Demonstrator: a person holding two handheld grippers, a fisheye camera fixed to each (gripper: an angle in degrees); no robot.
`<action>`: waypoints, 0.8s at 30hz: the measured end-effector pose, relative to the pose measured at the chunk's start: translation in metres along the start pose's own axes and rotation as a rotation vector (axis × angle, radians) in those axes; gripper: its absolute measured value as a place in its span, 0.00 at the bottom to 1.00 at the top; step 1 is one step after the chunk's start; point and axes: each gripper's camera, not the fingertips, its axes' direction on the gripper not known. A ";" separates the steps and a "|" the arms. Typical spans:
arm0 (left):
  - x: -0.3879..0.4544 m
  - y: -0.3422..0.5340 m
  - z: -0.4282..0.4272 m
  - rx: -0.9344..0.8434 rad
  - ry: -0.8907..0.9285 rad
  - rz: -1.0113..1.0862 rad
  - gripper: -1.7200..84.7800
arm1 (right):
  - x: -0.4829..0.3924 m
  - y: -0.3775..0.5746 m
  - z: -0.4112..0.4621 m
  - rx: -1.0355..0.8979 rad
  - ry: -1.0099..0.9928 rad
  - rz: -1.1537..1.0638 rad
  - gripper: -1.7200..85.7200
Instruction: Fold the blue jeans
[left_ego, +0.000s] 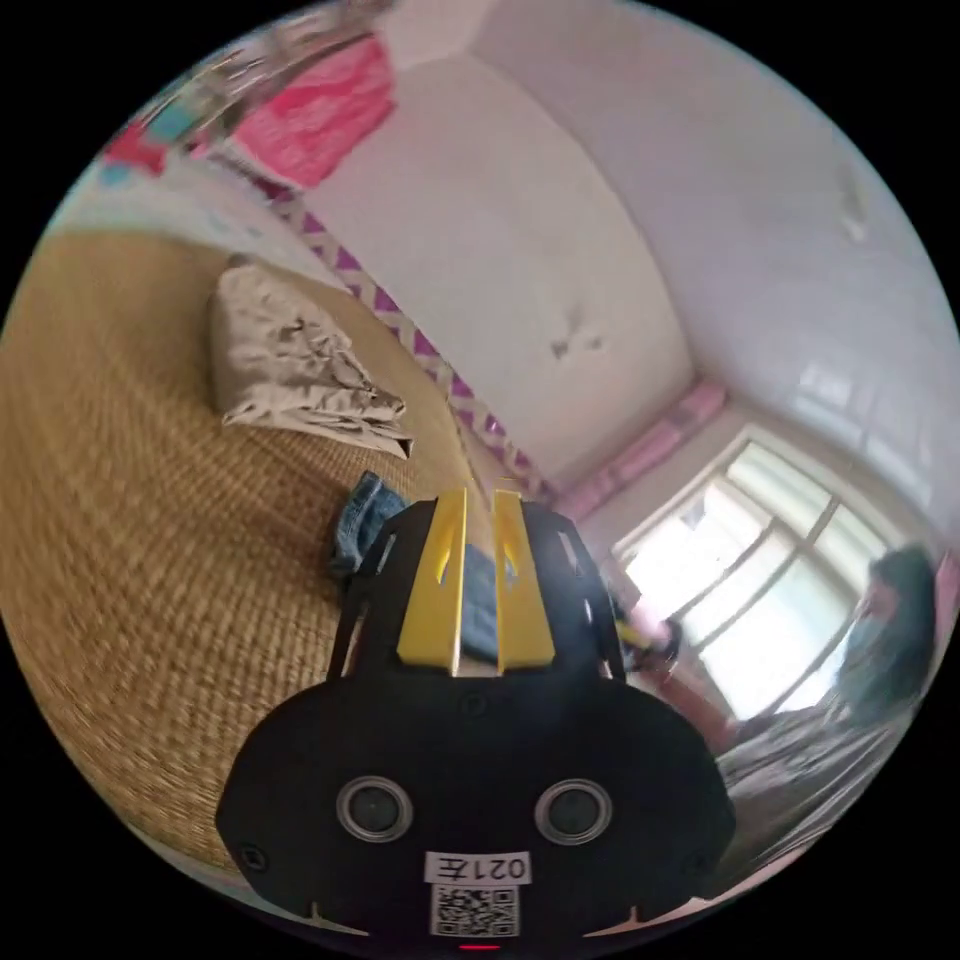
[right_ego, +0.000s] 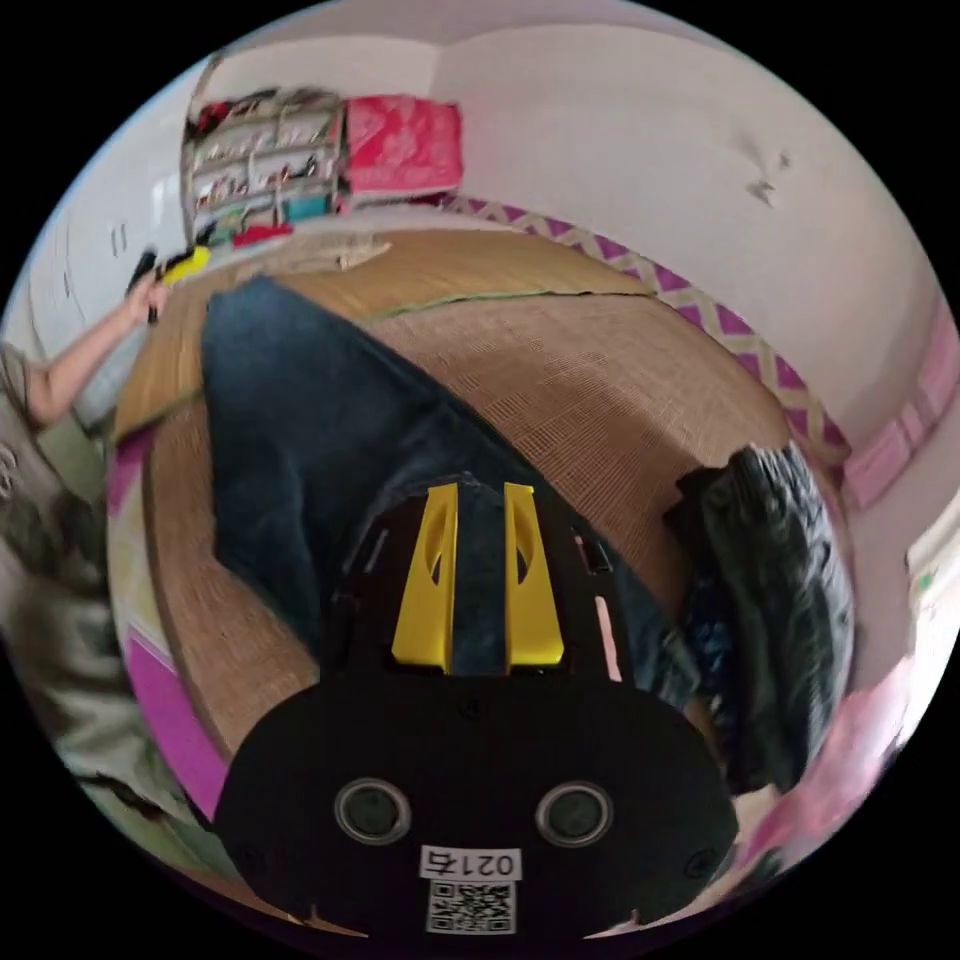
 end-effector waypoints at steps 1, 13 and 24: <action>0.024 -0.010 0.029 -0.076 -0.021 0.095 0.08 | 0.008 -0.012 0.013 -0.070 0.002 -0.077 0.12; 0.140 -0.057 0.321 -0.691 -0.145 0.667 0.13 | 0.102 -0.059 0.038 -0.184 -0.372 -0.161 0.15; 0.144 -0.058 0.385 -0.795 -0.161 0.758 0.09 | 0.140 -0.037 0.036 -0.175 -0.407 -0.083 0.12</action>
